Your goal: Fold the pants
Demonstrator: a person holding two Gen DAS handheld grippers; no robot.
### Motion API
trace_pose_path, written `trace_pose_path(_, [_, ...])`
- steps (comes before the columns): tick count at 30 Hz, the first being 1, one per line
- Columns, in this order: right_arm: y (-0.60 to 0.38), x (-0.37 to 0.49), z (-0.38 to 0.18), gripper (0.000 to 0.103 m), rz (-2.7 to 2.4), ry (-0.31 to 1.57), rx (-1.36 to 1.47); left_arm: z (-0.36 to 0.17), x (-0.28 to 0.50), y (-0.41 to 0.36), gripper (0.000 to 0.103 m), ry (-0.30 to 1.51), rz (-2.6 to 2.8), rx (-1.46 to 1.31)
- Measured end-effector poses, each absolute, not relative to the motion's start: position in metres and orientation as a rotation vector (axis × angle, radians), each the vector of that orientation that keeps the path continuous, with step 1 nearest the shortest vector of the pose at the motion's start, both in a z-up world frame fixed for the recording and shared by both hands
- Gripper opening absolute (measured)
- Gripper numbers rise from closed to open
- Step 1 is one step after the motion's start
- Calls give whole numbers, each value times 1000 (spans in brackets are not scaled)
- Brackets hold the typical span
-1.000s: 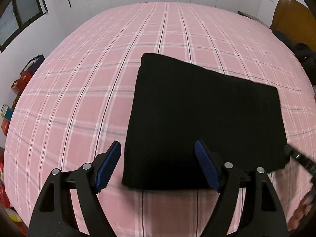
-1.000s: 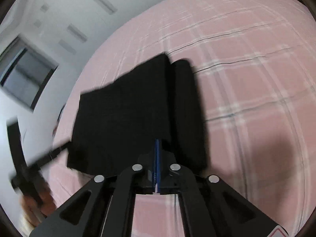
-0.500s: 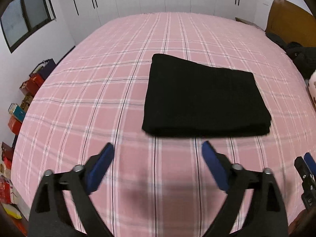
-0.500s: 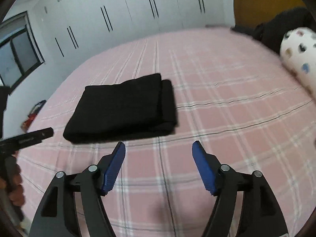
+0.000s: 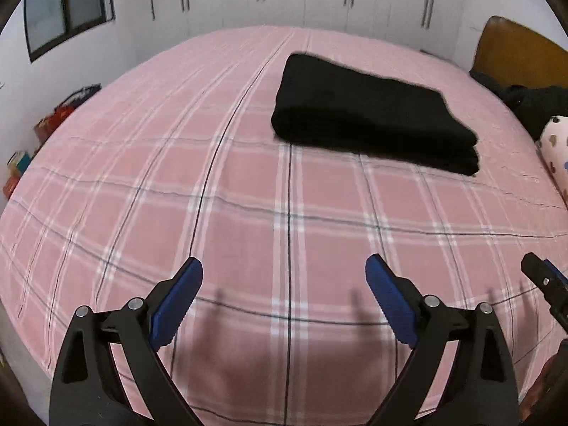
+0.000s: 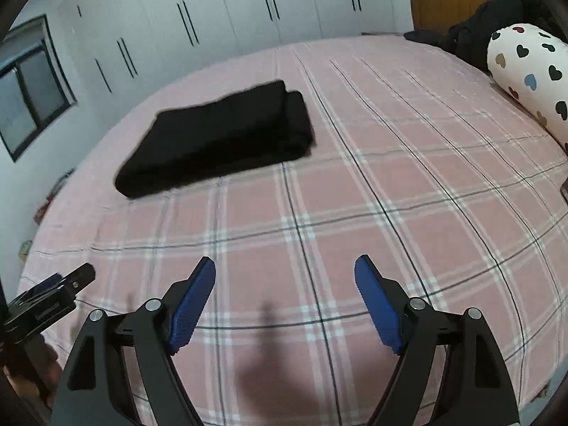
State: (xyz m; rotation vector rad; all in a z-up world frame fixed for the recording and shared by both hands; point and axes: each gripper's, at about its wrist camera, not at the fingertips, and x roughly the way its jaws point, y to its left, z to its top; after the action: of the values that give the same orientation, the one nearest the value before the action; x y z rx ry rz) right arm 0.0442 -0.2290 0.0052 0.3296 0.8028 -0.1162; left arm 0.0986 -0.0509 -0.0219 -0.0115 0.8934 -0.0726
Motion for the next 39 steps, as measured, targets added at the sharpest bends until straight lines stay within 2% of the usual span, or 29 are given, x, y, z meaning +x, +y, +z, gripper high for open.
trace_pose_path(8, [-222,50,6,79,-120,816,255,-24,100,-68,92,892,-75,76])
trace_pose_path(14, [-215,49,8,79,-105,811,238,-21,99,-68,98,891,-62,73])
trace_pose_path(39, [-195,52,8,79,-58,813,206,-23,102,-67,98,894,-71,42])
